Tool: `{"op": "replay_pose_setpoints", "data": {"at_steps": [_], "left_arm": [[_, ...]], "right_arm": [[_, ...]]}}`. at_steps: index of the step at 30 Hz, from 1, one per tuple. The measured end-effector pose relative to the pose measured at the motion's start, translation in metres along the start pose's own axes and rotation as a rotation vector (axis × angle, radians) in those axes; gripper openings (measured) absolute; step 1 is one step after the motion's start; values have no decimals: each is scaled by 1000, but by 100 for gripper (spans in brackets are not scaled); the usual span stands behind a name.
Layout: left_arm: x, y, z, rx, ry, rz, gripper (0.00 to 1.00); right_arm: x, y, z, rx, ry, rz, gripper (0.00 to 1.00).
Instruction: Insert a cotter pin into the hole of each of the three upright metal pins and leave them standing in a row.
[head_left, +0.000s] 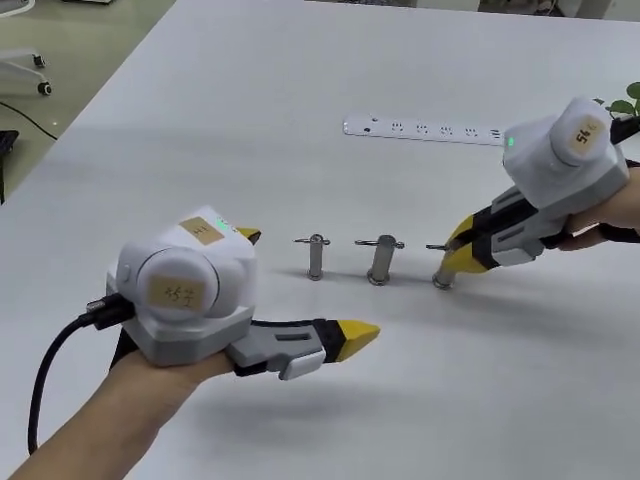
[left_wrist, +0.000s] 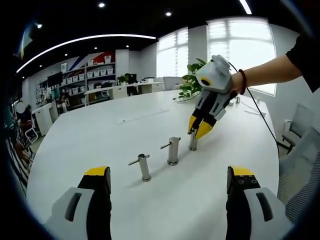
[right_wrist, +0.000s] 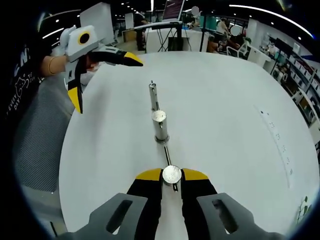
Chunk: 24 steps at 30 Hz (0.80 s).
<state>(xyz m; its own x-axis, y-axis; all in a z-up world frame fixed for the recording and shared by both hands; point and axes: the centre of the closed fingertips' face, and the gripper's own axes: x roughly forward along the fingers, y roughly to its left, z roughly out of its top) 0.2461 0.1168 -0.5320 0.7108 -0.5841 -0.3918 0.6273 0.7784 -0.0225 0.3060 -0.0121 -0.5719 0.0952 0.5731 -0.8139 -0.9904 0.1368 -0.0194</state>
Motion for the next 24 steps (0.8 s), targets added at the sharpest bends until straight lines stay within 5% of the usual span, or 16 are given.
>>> {"op": "replay_pose_setpoints", "data": {"at_steps": [15,24], "left_arm": [[0,2,-3,3,9,4,96],[-3,7,-6,-25,19,22,95]], "right_arm": [[-2,-5,1,-26,-8,-12,15],[-19,-14,14,101,-188,-128,29]]}}
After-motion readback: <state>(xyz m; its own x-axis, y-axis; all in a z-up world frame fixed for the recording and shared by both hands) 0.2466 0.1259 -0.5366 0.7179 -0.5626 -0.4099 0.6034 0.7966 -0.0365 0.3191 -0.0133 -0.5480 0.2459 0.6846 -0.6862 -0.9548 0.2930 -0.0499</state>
